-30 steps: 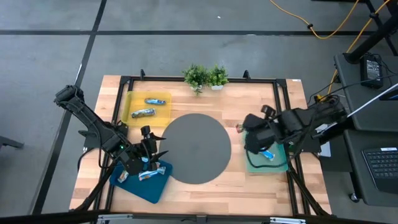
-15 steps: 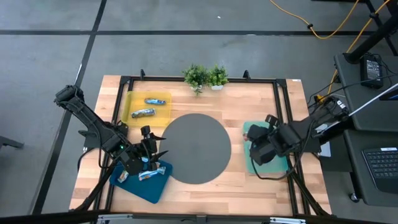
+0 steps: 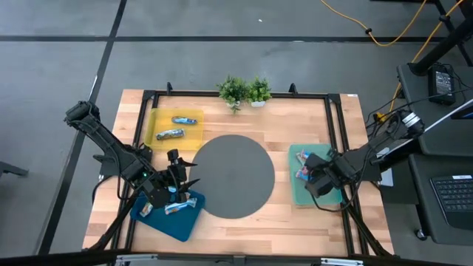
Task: Pick and place Granola Bars by type
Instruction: Put the red granola bar into the green bin, then return to Home Position
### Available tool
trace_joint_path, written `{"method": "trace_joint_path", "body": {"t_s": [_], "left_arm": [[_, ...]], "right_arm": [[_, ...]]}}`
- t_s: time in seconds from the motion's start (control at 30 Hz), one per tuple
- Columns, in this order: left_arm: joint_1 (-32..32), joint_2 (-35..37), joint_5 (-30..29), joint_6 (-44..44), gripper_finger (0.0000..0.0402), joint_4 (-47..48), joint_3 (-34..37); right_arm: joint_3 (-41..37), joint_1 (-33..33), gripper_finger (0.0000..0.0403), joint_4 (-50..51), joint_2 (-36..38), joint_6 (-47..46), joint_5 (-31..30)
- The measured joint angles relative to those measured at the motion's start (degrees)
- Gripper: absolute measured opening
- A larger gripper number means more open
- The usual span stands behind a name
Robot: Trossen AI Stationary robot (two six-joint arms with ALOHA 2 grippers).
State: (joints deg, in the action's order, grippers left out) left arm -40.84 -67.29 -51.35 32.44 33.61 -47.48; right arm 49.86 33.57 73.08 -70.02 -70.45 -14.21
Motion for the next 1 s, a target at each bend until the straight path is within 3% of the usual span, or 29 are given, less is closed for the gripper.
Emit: {"method": "trace_joint_path", "body": {"t_s": [0.2,0.37,0.53,0.77,0.87,1.0], "left_arm": [[0.0,0.0,0.0,0.0,0.0241,0.0,0.0],[0.0,0.0,0.0,0.3,0.0241,0.0,0.0],[0.1,0.0,0.0,0.3,0.0241,0.0,0.0],[0.1,0.0,0.0,0.7,0.0241,0.0,0.0],[0.1,0.0,-1.1,-0.5,0.0241,0.0,0.0],[0.1,0.0,-7.8,-1.5,0.0241,0.0,0.0]], "right_arm": [[-9.7,0.0,0.0023,-8.1,2.8,-1.2,0.9],[-11.8,0.0,0.0039,-9.2,3.9,-2.8,-0.3],[-9.8,0.0,0.0091,-7.9,5.2,-2.8,-7.0],[-8.6,0.0,0.0193,-7.3,8.2,-3.2,-9.6],[-8.0,-0.1,0.0215,-11.9,9.4,1.4,-17.9],[-7.9,-1.9,0.0212,-24.0,11.3,18.7,-30.4]]}}
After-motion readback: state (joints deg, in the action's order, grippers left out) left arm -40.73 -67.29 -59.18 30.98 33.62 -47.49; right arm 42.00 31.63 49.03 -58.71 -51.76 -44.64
